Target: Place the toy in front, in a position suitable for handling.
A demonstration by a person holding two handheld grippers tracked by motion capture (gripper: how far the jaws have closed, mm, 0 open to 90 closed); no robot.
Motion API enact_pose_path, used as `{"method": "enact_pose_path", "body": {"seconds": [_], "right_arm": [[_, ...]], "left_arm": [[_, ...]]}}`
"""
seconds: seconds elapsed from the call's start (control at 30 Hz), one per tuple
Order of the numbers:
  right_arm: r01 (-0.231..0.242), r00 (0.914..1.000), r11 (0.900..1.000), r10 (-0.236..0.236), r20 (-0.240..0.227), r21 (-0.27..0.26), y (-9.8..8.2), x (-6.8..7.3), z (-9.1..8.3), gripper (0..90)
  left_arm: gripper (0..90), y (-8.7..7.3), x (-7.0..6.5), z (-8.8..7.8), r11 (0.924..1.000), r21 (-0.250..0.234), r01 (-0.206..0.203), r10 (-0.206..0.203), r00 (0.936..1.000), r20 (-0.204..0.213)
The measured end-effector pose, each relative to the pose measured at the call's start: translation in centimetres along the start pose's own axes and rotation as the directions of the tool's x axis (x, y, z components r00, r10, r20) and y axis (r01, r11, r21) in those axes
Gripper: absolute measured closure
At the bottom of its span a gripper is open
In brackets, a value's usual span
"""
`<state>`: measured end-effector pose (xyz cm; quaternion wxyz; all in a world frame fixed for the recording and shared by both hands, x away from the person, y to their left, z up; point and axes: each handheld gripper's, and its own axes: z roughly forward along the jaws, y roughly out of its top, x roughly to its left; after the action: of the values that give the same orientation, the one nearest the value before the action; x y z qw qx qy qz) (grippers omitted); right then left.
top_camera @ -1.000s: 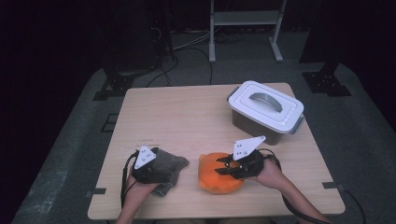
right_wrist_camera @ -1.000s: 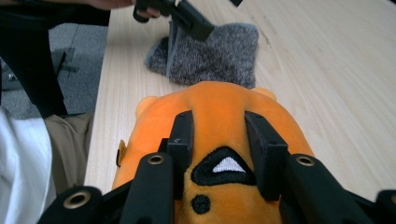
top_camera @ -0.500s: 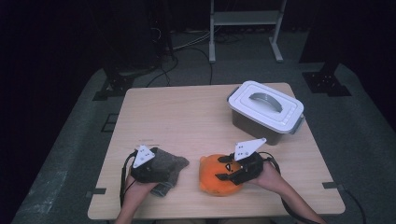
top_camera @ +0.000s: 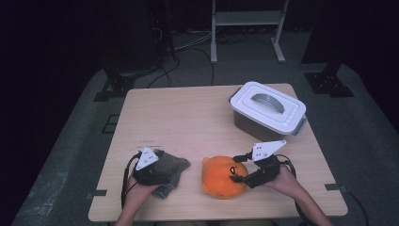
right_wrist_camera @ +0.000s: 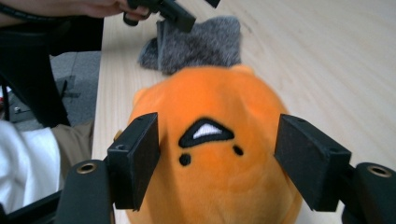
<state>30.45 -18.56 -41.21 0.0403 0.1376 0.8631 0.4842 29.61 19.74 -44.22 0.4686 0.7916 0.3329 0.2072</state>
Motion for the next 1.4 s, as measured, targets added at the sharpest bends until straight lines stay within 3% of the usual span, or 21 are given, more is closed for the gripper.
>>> {"method": "enact_pose_path", "body": {"seconds": [0.17, 0.37, 0.57, 0.67, 0.73, 0.8, 0.97, 1.1, 1.27, 1.4], "right_arm": [[-0.017, 0.9998, 1.000, 0.017, -0.005, -0.012, -1.0, 0.0, 0.2, 28.2], [-0.019, 0.9998, 1.000, 0.019, 0.002, -0.017, -1.4, 0.1, 0.6, 28.1], [-0.018, 0.9998, 1.000, 0.018, 0.006, -0.022, -1.6, 0.1, 0.7, 28.0], [-0.014, 0.9998, 1.000, 0.014, 0.011, -0.020, -1.5, 0.2, 0.7, 27.9], [-0.008, 0.9999, 1.000, 0.008, 0.013, -0.019, -1.5, 0.2, 0.8, 27.9], [-0.007, 0.9999, 1.000, 0.007, 0.014, -0.019, -1.6, 0.2, 0.8, 27.8], [-0.006, 0.9998, 1.000, 0.006, 0.017, -0.023, -1.6, 0.2, 0.8, 27.6], [0.002, 0.9997, 1.000, -0.002, 0.024, -0.015, -1.5, 0.4, 0.8, 27.4], [0.004, 0.9995, 1.000, -0.004, 0.032, 0.004, -1.1, 0.6, 0.7, 26.5], [0.024, 0.9990, 0.999, -0.025, 0.037, 0.024, -0.5, 1.0, 0.2, 25.7]], "left_arm": [[28.7, 0.0, 0.2, 0.3, 0.9996, 0.027, -0.008, 0.008, 0.9997, 0.023], [41.9, -0.3, 0.4, 0.9, 0.9955, 0.094, -0.004, 0.000, 0.9992, 0.040], [47.1, -1.3, 0.8, 1.9, 0.9818, 0.189, -0.023, 0.016, 0.9990, 0.043], [47.1, -1.6, 1.0, 2.2, 0.9767, 0.215, -0.009, -0.001, 0.9989, 0.046], [47.1, -1.8, 1.0, 2.5, 0.9680, 0.251, -0.001, -0.009, 0.9992, 0.038], [47.1, -1.8, 1.1, 2.6, 0.9644, 0.264, 0.011, -0.021, 0.9991, 0.036], [47.4, -1.7, 1.1, 2.7, 0.9597, 0.280, 0.023, -0.034, 0.9988, 0.036], [51.3, -1.7, 1.0, 2.8, 0.9569, 0.290, -0.008, 0.000, 0.9996, 0.028], [68.4, -2.0, 1.2, 2.5, 0.9652, 0.259, -0.033, 0.022, 0.9989, 0.042], [74.4, -1.9, 1.0, 2.4, 0.9676, 0.245, -0.061, 0.053, 0.9978, 0.039]]}}
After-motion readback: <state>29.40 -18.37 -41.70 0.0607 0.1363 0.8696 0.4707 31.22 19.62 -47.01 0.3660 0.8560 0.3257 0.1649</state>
